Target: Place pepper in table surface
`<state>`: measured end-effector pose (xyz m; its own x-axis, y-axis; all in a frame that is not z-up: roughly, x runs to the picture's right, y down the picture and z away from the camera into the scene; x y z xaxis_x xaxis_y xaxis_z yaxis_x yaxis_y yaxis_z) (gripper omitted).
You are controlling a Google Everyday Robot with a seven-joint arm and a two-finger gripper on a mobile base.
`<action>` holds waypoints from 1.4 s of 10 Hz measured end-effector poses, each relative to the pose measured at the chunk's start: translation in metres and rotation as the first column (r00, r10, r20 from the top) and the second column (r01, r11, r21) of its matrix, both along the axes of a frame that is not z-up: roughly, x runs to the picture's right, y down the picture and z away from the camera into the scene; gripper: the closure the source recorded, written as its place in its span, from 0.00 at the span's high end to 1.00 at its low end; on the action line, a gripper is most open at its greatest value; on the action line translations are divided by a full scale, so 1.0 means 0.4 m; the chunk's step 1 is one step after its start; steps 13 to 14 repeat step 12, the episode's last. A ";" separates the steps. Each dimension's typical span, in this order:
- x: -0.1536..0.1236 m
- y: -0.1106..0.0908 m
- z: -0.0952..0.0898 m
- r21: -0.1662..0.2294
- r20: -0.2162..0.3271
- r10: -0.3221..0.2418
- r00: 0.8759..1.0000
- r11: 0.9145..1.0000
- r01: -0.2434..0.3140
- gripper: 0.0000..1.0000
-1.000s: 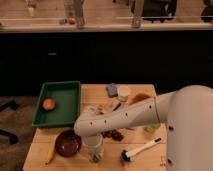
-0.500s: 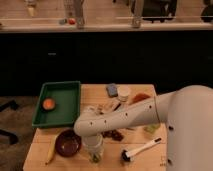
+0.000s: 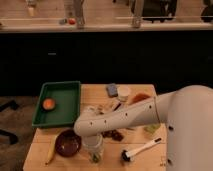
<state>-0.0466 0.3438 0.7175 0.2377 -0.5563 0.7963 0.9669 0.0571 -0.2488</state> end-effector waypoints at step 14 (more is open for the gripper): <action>0.000 0.000 0.000 0.000 0.000 0.000 1.000 1.000 0.000 0.80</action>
